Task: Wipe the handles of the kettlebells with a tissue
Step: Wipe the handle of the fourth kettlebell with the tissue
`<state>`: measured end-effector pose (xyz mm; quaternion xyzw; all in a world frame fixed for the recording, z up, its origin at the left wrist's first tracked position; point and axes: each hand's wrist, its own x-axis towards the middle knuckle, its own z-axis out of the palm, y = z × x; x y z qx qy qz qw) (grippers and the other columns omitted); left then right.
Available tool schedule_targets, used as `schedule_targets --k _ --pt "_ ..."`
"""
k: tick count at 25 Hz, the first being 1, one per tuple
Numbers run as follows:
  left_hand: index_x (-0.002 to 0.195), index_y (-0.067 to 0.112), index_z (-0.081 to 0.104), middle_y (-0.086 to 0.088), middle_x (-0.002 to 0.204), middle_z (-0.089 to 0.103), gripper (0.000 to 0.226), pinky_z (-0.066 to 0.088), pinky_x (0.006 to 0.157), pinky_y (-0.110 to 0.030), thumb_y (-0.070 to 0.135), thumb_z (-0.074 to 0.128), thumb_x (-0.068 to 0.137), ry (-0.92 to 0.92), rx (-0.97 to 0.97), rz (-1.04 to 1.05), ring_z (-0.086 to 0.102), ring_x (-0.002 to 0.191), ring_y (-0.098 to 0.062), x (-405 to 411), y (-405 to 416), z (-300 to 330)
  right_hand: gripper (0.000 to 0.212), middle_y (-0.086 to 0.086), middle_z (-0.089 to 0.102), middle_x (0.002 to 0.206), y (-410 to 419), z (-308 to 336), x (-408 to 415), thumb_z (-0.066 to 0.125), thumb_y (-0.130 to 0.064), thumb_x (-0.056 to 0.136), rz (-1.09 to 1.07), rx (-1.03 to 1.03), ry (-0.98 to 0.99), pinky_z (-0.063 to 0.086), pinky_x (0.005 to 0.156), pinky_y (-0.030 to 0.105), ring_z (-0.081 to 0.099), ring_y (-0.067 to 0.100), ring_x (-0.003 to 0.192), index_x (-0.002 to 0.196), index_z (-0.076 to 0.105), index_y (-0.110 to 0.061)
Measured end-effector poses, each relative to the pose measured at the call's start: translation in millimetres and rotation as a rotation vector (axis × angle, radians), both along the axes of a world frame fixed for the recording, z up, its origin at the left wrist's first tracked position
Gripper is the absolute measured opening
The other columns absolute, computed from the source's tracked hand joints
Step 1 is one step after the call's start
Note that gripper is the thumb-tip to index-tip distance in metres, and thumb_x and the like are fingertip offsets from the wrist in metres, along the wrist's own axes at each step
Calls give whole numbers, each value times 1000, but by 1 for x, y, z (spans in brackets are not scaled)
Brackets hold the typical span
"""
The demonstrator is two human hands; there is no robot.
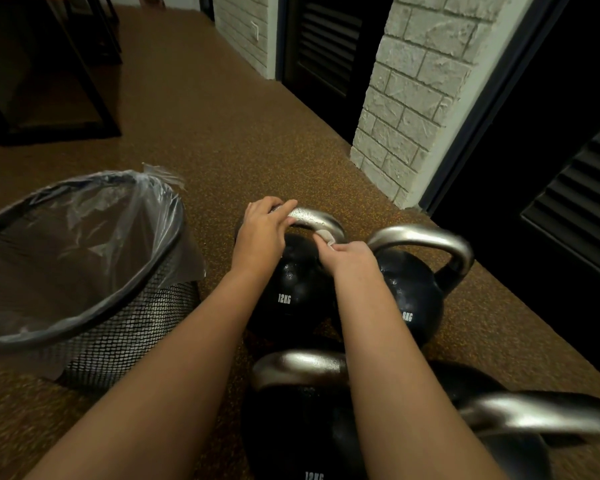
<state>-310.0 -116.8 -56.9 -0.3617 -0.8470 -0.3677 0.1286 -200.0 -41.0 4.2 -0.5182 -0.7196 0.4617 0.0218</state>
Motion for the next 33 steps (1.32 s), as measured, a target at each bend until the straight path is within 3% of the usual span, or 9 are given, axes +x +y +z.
schedule_targets --k 3,9,12,15,18,23,26,28,33 --pt "124 17 59 -6 117 57 32 42 93 -32 16 52 93 -7 5 6 48 111 -22 1 0 0 55 14 62 108 13 -6 11 51 -55 87 69 11 -45 35 72 28 57 34 109 119 60 -11" --pt "122 15 61 -9 116 58 31 44 93 -38 16 53 93 7 6 -4 49 110 -26 0 1 -1 52 12 65 95 10 -6 9 49 -53 89 152 126 -170 33 53 26 62 31 94 115 64 -10" --pt "122 15 61 -8 114 58 30 45 91 -37 16 53 92 14 14 -1 49 108 -25 -1 0 -1 48 14 66 109 14 4 17 47 -48 92 195 194 -164 37 68 28 61 31 92 115 64 -9" --pt "122 15 61 -8 113 58 31 45 91 -38 15 53 92 9 22 3 49 108 -25 -1 1 -2 42 24 63 92 17 3 30 49 -33 95 204 136 276 45 58 25 58 33 74 103 63 6" --pt "122 14 61 -7 114 58 31 43 96 -43 15 54 92 4 33 -3 49 109 -25 -1 0 -3 37 12 50 86 30 5 11 39 1 93 -218 -292 616 53 61 23 49 20 66 129 44 9" --pt "118 12 64 -10 110 60 29 45 92 -45 11 56 90 22 84 6 52 103 -28 1 1 -6 60 18 48 134 -7 -10 8 41 8 83 305 622 189 39 99 34 49 35 118 140 40 -12" --pt "116 10 65 -13 110 61 29 43 96 -49 8 56 89 17 109 18 53 103 -30 2 3 -5 58 17 6 156 -21 -23 -4 34 2 93 535 733 -58 28 109 36 12 32 143 147 15 -4" --pt "116 10 65 -14 111 61 29 43 95 -47 9 55 89 25 112 24 53 104 -30 2 4 -6 56 17 -1 156 -22 -26 -12 32 0 96 527 773 -88 27 110 38 3 31 145 147 10 -1" --pt "118 13 64 -11 112 60 30 42 97 -46 10 55 90 19 94 8 52 106 -27 2 1 -6 37 15 57 122 16 -13 -29 41 0 89 496 805 36 39 93 34 49 32 117 122 54 -9"
